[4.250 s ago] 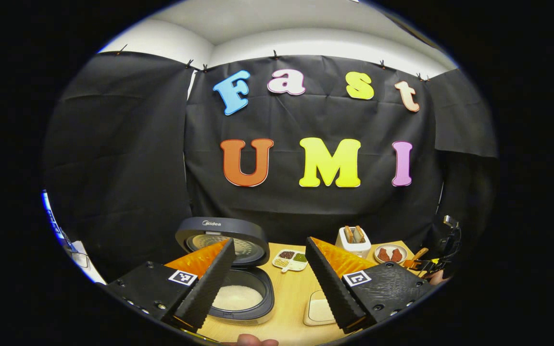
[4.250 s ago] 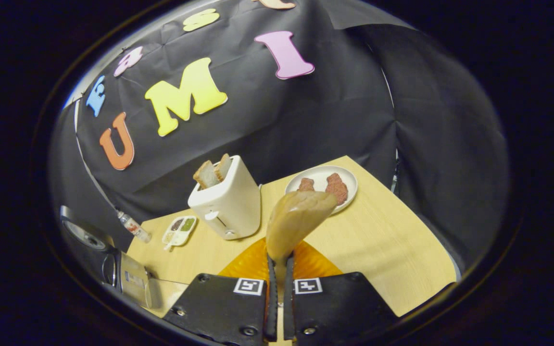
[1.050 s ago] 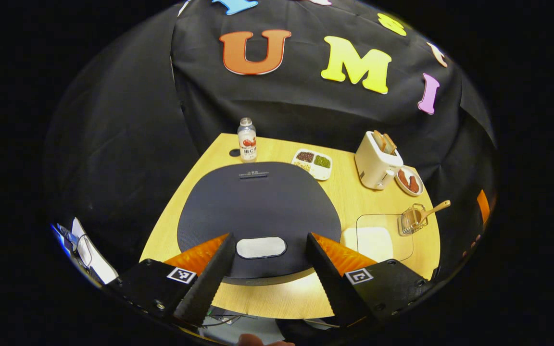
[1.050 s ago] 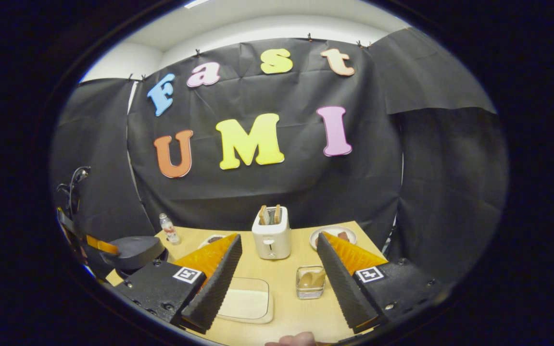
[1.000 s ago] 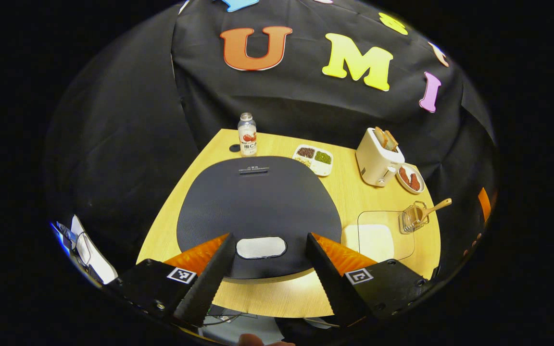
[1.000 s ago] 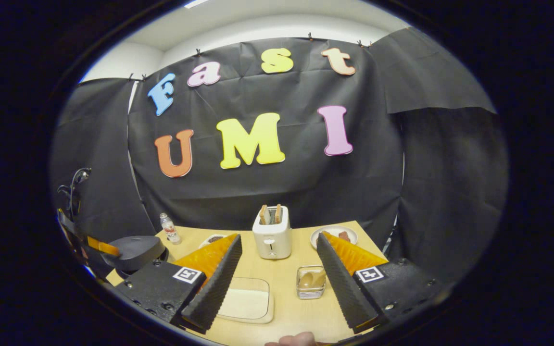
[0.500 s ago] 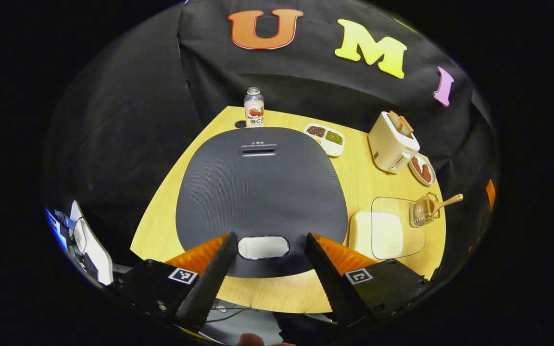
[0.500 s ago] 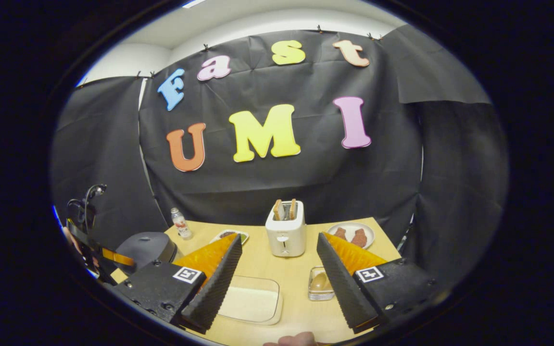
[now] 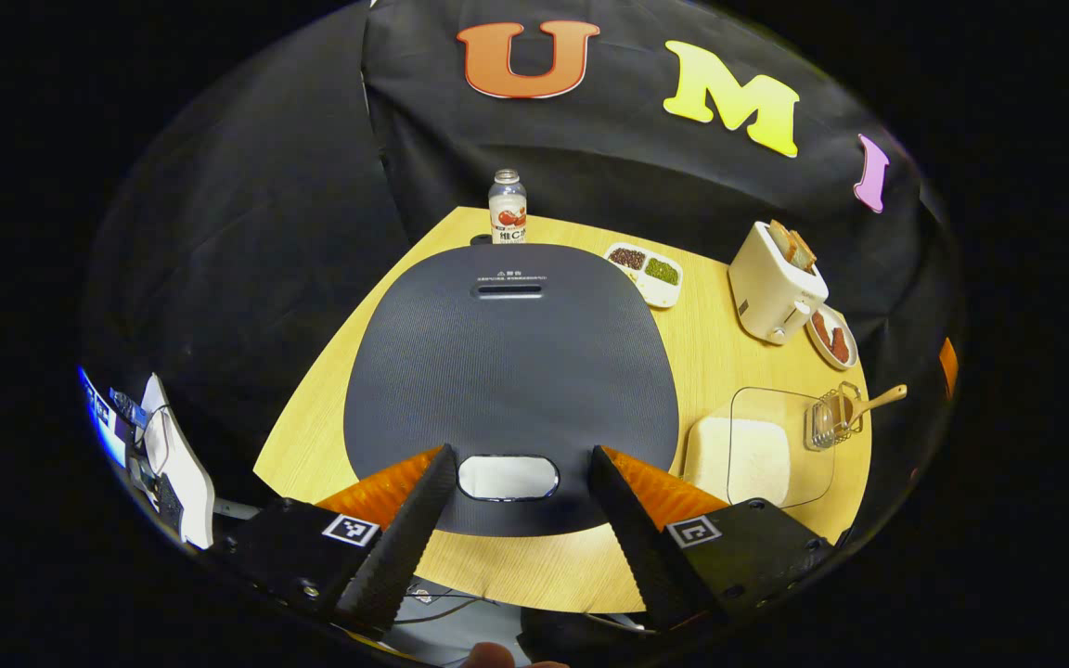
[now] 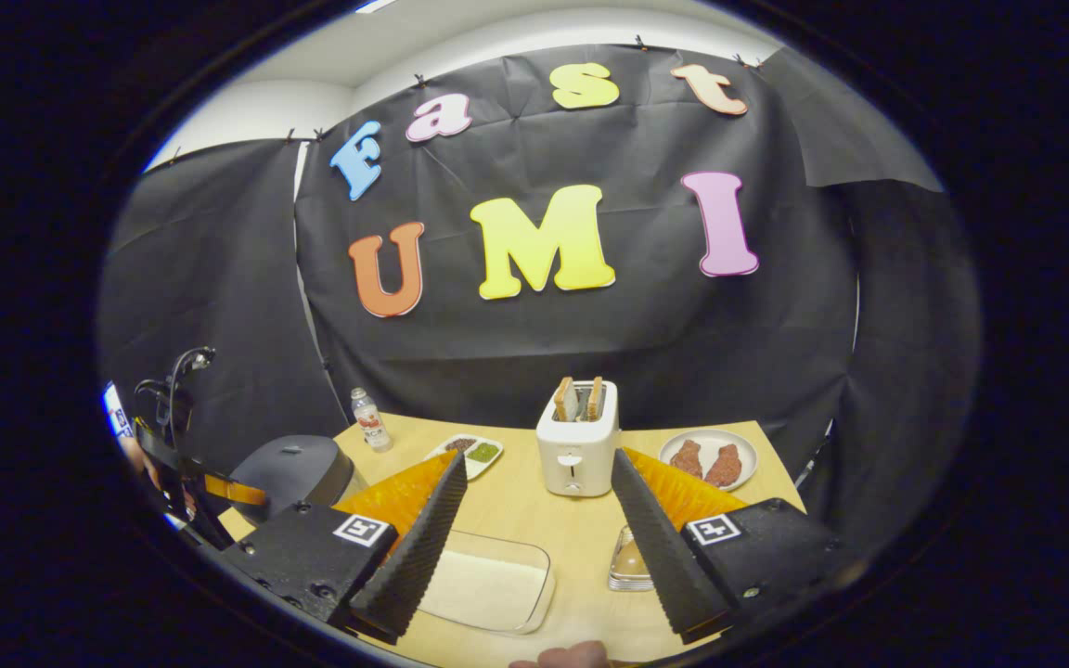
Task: Close the left gripper, press the button to open the rice cooker; take a wooden spoon from the chopstick holder with the right hand, scoop a spoonful of rice and pour it into the rice cooker, then put the wooden spoon back into the chopstick holder.
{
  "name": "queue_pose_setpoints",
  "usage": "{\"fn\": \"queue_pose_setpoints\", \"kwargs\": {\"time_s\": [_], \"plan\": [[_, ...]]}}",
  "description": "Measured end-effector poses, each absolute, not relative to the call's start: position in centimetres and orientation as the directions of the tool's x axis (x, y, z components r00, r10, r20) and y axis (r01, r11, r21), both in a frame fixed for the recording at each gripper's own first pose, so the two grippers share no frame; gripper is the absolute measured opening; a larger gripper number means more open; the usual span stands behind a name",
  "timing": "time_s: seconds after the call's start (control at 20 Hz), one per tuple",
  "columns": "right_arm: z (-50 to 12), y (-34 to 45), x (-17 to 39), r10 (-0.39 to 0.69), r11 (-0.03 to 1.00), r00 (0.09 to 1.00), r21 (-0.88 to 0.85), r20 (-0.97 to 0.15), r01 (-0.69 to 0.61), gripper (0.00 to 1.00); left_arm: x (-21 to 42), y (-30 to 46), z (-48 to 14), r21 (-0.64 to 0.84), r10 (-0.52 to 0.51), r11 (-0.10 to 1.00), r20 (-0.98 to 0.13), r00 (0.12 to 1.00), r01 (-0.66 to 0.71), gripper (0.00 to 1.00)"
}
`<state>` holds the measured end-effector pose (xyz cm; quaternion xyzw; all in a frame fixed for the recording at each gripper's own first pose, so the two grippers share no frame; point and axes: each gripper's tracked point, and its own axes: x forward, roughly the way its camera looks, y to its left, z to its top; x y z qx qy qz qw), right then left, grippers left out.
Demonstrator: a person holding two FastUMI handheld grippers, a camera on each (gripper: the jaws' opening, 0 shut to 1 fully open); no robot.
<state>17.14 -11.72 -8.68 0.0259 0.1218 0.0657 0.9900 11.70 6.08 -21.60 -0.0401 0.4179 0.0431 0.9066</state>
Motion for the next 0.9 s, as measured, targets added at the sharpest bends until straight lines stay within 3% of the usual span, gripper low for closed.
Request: {"fn": "queue_pose_setpoints", "kwargs": {"time_s": [0.3, 0.6, 0.9], "plan": [[-5.4, -11.3, 13.3, 0.068, 0.997, 0.982, 0.044, -0.175, -0.062, 0.99, 11.7, 4.8, -19.0, -0.01, 0.054, 0.997, -0.653, 0.756, -0.08, 0.95], [-1.6, -10.3, 6.0, -0.022, 0.999, 0.995, -0.025, -0.095, 0.02, 1.0, 8.0, -1.0, -7.6, -0.018, -0.098, 0.995, -0.324, 0.941, 0.098, 0.94], [1.2, -9.4, -1.8, -0.099, 0.994, 0.995, -0.047, -0.021, 0.098, 1.0, 0.4, -4.7, -0.4, -0.069, -0.211, 0.976, -0.063, 0.976, 0.206, 0.94]]}}
